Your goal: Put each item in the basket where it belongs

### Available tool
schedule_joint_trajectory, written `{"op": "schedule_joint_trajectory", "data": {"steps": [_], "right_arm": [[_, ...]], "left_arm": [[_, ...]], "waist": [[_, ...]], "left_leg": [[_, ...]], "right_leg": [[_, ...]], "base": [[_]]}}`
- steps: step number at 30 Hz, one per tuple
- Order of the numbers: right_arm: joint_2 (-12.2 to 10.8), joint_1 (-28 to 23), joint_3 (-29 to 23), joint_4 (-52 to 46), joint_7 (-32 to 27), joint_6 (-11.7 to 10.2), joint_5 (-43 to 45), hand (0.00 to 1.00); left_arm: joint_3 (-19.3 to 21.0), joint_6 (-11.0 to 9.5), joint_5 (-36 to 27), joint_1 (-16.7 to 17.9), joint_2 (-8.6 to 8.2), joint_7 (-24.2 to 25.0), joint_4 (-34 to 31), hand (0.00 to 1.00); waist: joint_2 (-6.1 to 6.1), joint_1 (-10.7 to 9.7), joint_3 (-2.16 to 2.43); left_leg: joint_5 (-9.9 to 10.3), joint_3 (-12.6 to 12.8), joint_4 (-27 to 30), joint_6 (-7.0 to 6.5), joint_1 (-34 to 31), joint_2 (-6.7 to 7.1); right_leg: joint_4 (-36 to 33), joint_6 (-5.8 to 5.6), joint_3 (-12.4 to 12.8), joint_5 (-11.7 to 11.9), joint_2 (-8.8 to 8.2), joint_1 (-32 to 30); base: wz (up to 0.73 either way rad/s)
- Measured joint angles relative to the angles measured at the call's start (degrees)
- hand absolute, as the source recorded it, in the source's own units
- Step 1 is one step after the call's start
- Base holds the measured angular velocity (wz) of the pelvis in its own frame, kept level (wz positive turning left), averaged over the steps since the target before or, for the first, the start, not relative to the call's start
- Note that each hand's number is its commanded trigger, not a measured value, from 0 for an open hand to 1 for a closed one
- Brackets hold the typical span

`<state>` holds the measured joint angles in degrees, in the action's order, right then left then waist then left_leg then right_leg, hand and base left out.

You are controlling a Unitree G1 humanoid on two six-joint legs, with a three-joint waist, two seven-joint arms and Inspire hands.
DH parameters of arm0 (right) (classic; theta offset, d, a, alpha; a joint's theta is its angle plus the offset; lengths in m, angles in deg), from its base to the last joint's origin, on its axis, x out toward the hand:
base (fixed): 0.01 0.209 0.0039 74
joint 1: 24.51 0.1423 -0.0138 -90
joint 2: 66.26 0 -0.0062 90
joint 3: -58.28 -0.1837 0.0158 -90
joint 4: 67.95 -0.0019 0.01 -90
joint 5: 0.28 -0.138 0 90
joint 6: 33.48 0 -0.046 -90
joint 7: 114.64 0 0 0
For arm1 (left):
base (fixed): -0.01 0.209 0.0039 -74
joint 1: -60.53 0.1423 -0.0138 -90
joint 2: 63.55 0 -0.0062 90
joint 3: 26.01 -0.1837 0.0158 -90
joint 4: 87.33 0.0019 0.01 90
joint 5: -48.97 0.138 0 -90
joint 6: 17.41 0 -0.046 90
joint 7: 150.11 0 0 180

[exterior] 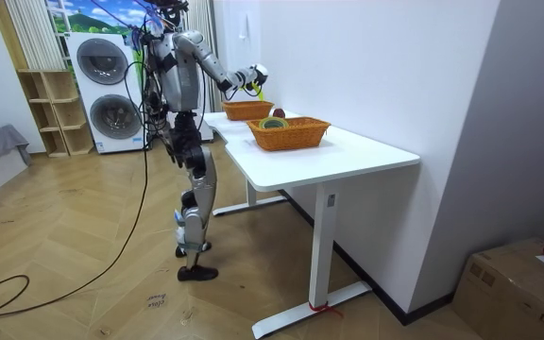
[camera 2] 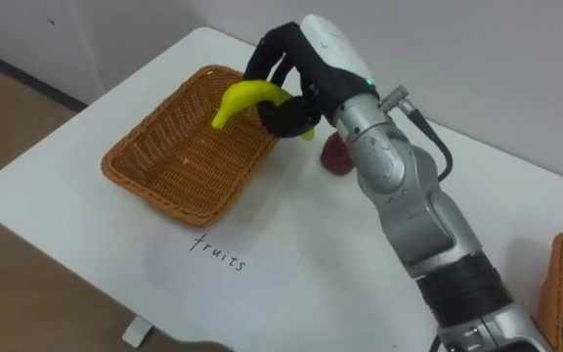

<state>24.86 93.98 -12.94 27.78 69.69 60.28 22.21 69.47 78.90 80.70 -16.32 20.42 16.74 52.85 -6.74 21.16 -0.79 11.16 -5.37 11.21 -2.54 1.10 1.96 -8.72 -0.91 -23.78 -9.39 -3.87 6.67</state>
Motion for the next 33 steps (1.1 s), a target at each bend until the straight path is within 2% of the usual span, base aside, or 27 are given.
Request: {"op": "schedule_joint_trajectory", "data": {"steps": [3,15,22,27,33], "right_arm": [[-0.49,0.28,0.1,0.08,-0.04,0.0,0.29,1.0],[-1.58,2.2,0.56,2.87,-1.53,0.01,0.11,1.0],[-1.58,2.27,4.63,2.86,-2.37,0.01,-2.04,1.0],[-2.28,2.55,5.39,2.85,-2.37,0.01,-2.26,1.0],[-2.36,2.75,7.45,3.49,-2.35,-0.02,-2.27,1.0]], "left_arm": [[-0.04,0.02,-0.02,-0.03,0.0,0.81,0.06,0.0],[-0.05,0.31,-0.12,-0.06,0.02,1.45,0.5,0.0],[-0.1,0.31,-0.79,0.24,0.14,1.47,0.49,0.0],[-0.17,0.33,-0.79,0.36,0.22,1.36,0.49,0.0],[-2.46,0.2,-0.78,0.6,0.62,1.29,0.47,0.0]], "waist": [[-0.46,0.39,-0.02],[-0.64,1.62,-0.16],[-0.78,2.24,-0.1],[-0.83,2.83,-0.07],[-1.19,2.81,-0.19]], "left_leg": [[0.0,0.02,0.12,0.0,-0.43,0.05],[-0.15,-0.49,0.11,-0.29,-0.55,0.71],[-0.18,-1.1,0.1,-0.32,-0.45,0.77],[-0.19,-1.74,0.26,-0.33,-0.62,0.88],[-0.25,-2.56,0.48,-0.37,-0.59,1.14]], "right_leg": [[-0.02,0.0,0.04,0.0,0.0,-0.32],[-0.03,-0.4,0.1,-0.25,-0.28,-0.34],[0.0,-0.42,-0.07,-0.26,-0.21,-0.28],[-0.01,-0.42,-0.65,-0.26,-0.27,-0.23],[-0.02,-0.7,-0.64,-0.44,-0.73,0.17]], "base": [[0.0],[0.01],[0.03],[0.07],[0.09]]}}
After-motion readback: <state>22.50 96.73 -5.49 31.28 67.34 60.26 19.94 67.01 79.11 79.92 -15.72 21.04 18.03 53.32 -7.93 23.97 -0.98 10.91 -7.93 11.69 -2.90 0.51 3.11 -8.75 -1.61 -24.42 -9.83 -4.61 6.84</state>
